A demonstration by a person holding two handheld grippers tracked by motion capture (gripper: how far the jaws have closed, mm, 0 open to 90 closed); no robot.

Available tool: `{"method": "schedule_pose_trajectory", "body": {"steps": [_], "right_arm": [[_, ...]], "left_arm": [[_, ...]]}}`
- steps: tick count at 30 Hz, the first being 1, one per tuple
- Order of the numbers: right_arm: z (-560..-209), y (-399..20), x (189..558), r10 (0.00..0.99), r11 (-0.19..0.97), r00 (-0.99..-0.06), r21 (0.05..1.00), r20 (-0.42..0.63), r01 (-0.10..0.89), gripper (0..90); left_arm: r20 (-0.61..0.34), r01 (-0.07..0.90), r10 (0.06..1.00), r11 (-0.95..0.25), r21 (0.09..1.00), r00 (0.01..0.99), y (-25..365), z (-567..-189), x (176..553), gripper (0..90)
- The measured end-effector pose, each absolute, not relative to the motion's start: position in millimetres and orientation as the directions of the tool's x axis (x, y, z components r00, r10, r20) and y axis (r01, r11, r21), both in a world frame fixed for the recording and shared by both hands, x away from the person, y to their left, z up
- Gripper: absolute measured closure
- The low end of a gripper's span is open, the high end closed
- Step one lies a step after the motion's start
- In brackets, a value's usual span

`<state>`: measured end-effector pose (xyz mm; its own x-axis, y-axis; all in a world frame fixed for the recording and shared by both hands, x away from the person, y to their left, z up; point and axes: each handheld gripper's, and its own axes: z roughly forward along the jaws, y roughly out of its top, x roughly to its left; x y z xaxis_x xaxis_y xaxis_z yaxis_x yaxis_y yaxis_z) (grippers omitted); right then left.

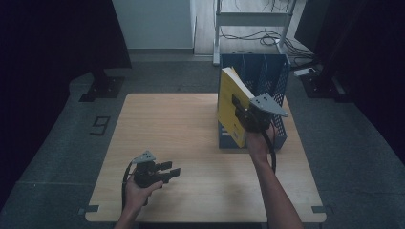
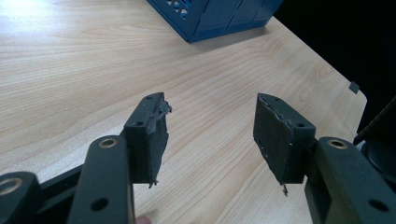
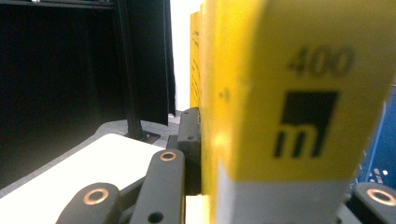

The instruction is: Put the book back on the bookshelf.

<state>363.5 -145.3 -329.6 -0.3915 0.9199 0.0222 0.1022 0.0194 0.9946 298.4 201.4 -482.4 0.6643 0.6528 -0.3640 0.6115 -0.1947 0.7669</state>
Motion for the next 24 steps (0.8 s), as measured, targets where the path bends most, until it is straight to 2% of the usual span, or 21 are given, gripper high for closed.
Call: {"method": "schedule_pose_trajectory", "body": {"steps": [24], "right_arm": [[-343.1, -148.5, 394.8, 0.942, 0.012, -0.334, 0.990, 0.035, 0.137, 74.0]], "left_arm": [[-0.361, 0.614, 0.652, -0.206, 0.762, 0.667, 199.4, -484.7, 299.1, 44.3]]}}
